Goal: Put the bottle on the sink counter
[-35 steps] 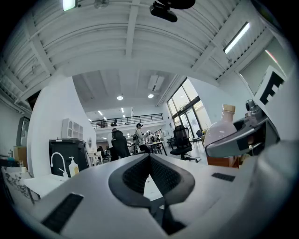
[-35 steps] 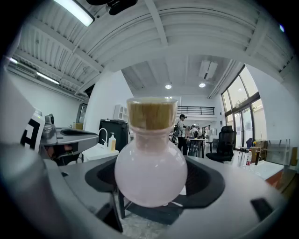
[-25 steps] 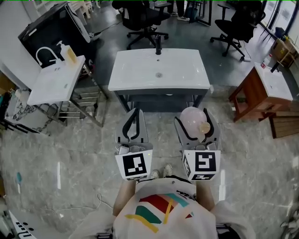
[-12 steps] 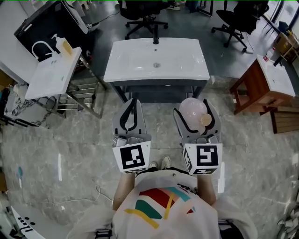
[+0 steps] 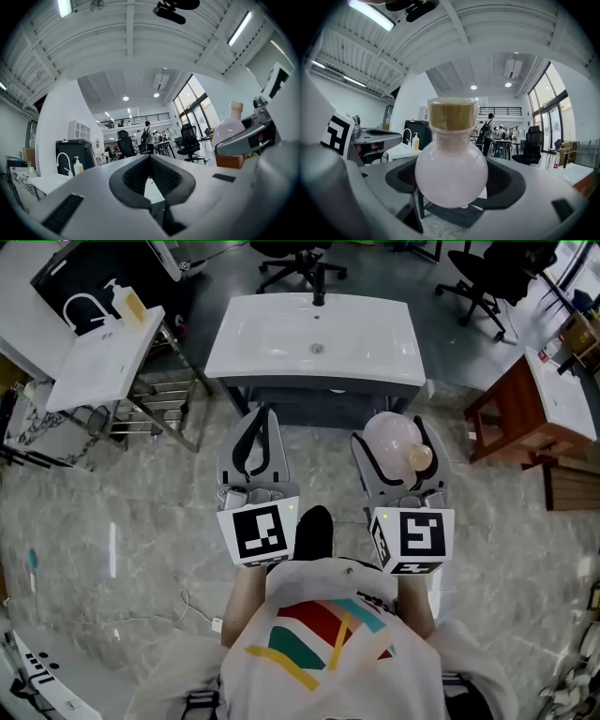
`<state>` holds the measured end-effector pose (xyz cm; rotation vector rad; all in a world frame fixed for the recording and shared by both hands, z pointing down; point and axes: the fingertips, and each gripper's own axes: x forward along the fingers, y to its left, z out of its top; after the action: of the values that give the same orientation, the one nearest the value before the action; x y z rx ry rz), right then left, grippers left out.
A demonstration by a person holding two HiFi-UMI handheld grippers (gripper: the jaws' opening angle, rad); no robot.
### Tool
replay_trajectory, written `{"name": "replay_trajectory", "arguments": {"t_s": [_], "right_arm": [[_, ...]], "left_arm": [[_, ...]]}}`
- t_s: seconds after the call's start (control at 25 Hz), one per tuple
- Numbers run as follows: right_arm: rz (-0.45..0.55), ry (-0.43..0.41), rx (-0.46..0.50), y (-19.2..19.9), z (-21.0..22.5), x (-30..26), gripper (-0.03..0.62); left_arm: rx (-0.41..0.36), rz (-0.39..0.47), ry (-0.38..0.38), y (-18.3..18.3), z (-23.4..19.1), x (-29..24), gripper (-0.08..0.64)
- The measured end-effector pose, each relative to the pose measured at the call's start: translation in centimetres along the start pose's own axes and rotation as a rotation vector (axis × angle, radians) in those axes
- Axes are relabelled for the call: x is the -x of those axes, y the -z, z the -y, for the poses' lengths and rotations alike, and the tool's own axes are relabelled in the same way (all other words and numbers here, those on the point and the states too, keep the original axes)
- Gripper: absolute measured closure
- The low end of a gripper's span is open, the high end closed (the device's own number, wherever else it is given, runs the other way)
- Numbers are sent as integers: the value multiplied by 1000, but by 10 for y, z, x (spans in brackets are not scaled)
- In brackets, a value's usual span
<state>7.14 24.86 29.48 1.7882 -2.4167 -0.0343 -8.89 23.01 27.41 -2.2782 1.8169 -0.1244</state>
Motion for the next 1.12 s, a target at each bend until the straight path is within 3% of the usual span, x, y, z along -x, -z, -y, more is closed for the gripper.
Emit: {"name": "replay_trajectory", "arguments": {"t_s": [0.6, 1.12], "right_arm": [[21, -40, 8, 1, 7, -39, 201], [6, -29, 3, 8, 17, -85, 201]], "left_arm": [[38, 56, -35, 5, -13, -44, 543], [33, 50, 13, 18, -16, -101, 543]]}}
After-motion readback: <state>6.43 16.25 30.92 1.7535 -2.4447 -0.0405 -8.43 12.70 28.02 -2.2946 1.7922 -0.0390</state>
